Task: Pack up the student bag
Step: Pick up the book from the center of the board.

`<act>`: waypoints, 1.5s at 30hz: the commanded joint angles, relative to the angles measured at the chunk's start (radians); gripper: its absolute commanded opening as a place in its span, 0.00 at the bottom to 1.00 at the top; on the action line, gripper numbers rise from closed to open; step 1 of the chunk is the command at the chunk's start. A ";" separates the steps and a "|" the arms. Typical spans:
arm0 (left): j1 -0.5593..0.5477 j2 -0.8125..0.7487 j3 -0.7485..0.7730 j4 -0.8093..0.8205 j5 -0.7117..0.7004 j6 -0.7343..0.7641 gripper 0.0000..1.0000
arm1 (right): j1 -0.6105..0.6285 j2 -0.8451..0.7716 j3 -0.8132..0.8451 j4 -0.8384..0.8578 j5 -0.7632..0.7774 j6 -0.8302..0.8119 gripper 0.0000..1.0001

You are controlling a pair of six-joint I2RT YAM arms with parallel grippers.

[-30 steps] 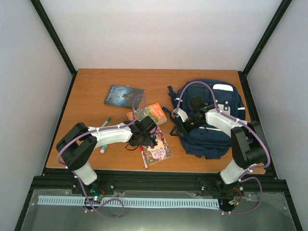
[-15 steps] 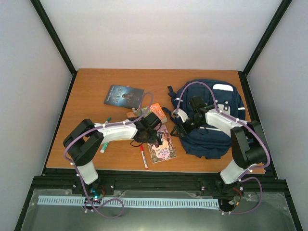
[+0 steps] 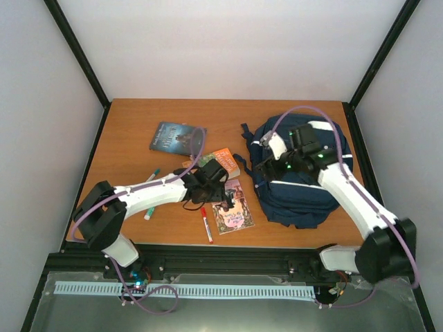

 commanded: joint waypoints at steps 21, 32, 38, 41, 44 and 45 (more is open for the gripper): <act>-0.082 0.114 -0.080 0.097 0.038 -0.192 0.33 | 0.041 0.176 -0.048 0.018 -0.213 0.064 0.78; -0.082 0.160 -0.129 0.127 0.029 -0.221 0.10 | 0.100 0.335 -0.015 0.013 -0.157 0.083 0.73; -0.079 0.193 -0.167 0.147 0.039 -0.226 0.01 | 0.101 0.406 -0.008 -0.015 -0.113 0.117 0.73; -0.079 0.205 -0.188 0.167 0.045 -0.231 0.01 | 0.101 0.408 -0.009 -0.034 -0.034 0.138 0.74; -0.078 0.210 -0.209 0.184 0.051 -0.238 0.01 | 0.101 0.387 -0.025 -0.044 0.027 0.155 0.74; -0.078 0.210 -0.213 0.185 0.053 -0.238 0.01 | 0.101 0.377 -0.033 -0.046 0.037 0.159 0.75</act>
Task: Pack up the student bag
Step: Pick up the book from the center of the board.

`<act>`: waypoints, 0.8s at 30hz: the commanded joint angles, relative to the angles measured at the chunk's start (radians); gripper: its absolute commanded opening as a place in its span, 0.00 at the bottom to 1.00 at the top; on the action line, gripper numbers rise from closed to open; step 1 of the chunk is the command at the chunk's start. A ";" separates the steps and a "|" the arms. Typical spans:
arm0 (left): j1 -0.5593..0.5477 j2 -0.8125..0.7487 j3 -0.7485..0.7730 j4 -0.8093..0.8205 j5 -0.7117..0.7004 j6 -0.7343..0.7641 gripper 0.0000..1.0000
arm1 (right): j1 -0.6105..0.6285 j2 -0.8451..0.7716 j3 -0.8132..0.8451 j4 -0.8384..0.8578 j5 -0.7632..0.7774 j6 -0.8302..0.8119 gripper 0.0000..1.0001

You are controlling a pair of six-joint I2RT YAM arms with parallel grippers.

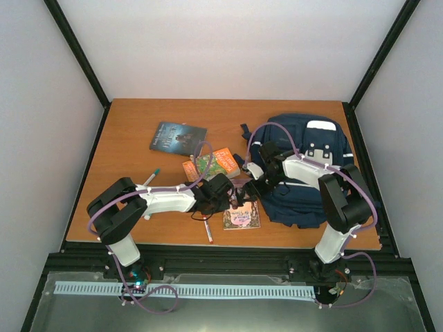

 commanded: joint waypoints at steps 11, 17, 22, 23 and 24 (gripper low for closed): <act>0.005 0.073 -0.105 -0.081 0.008 -0.020 0.01 | 0.002 -0.049 -0.032 -0.109 0.162 0.064 0.86; 0.004 0.069 -0.114 -0.073 0.011 -0.024 0.01 | 0.002 0.011 -0.022 -0.104 0.136 0.081 0.88; 0.004 0.068 -0.125 -0.061 0.020 -0.024 0.01 | 0.000 0.064 -0.019 -0.105 0.092 0.086 0.92; 0.005 0.070 -0.123 -0.061 0.020 -0.022 0.01 | -0.001 0.075 -0.017 -0.105 0.072 0.085 0.92; 0.004 0.071 -0.122 -0.061 0.023 -0.019 0.01 | -0.002 0.082 -0.017 -0.104 0.037 0.082 0.91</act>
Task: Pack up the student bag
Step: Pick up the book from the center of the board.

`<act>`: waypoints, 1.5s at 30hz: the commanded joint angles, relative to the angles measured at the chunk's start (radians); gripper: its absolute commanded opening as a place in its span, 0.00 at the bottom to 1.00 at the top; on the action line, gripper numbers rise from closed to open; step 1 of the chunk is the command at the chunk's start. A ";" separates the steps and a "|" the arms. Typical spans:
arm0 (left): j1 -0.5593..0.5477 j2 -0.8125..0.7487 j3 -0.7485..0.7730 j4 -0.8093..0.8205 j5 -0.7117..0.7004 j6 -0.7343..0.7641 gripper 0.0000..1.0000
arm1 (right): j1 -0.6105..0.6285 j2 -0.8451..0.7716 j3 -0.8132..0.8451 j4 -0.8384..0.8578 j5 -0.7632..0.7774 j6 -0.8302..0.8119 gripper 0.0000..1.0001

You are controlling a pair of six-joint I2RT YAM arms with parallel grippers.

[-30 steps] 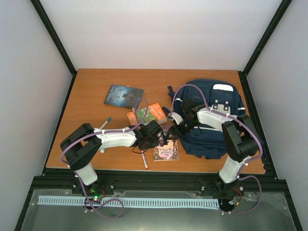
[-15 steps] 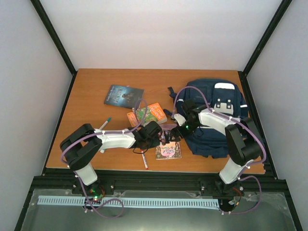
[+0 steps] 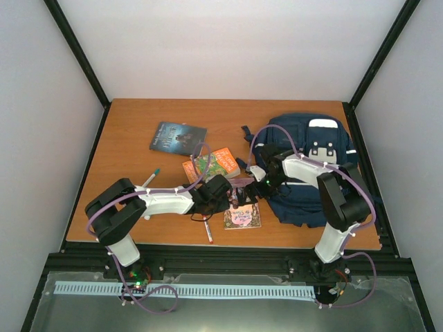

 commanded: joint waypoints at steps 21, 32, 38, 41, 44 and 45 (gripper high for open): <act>0.004 0.075 -0.107 -0.069 0.039 -0.008 0.01 | -0.069 -0.104 -0.027 0.056 -0.518 0.020 0.62; 0.000 -0.029 -0.136 -0.071 -0.004 -0.010 0.01 | -0.072 -0.053 0.002 0.076 -0.343 0.041 0.26; 0.002 -0.081 -0.138 -0.090 -0.027 0.006 0.01 | -0.101 -0.094 0.004 0.072 -0.334 0.017 0.03; 0.000 -0.145 -0.136 -0.121 -0.047 0.028 0.01 | -0.141 -0.137 0.005 0.058 -0.352 -0.001 0.03; -0.001 -0.255 -0.130 -0.152 -0.081 0.087 0.05 | -0.193 -0.181 0.027 0.015 -0.395 -0.044 0.03; -0.001 -0.297 -0.131 -0.154 -0.091 0.110 0.11 | -0.207 -0.204 0.033 0.003 -0.419 -0.060 0.03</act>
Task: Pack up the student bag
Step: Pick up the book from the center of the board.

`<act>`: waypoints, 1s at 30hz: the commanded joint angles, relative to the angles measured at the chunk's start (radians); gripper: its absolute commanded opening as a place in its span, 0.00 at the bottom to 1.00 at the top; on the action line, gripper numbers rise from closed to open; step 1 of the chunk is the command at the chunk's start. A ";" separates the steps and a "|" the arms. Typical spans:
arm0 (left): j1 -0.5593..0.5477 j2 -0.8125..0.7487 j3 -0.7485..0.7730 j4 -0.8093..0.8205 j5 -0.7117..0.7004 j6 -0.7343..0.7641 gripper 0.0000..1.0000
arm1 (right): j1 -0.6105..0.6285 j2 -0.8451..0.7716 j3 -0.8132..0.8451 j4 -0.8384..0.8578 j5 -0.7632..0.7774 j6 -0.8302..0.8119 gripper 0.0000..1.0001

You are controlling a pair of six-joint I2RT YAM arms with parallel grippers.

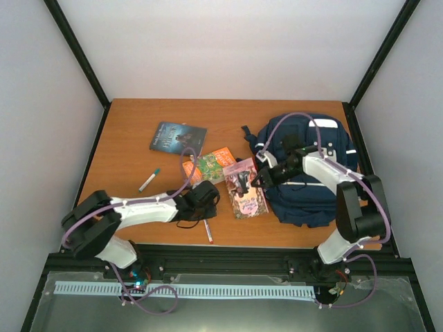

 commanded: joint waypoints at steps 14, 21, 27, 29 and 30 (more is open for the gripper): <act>-0.005 -0.462 -0.022 0.231 0.231 0.493 0.93 | -0.187 -0.399 0.047 -0.265 -0.314 -0.357 0.03; -0.004 -0.453 -0.062 0.460 0.440 0.565 0.92 | -0.187 -0.438 0.043 -0.351 -0.431 -0.440 0.03; -0.005 -0.414 -0.021 0.485 0.476 0.593 0.85 | -0.187 -0.443 0.057 -0.412 -0.481 -0.505 0.03; -0.005 -0.399 -0.007 0.478 0.479 0.597 0.85 | -0.187 -0.452 0.060 -0.423 -0.491 -0.520 0.03; -0.004 -0.391 0.001 0.478 0.480 0.598 0.85 | -0.187 -0.456 0.060 -0.429 -0.497 -0.527 0.03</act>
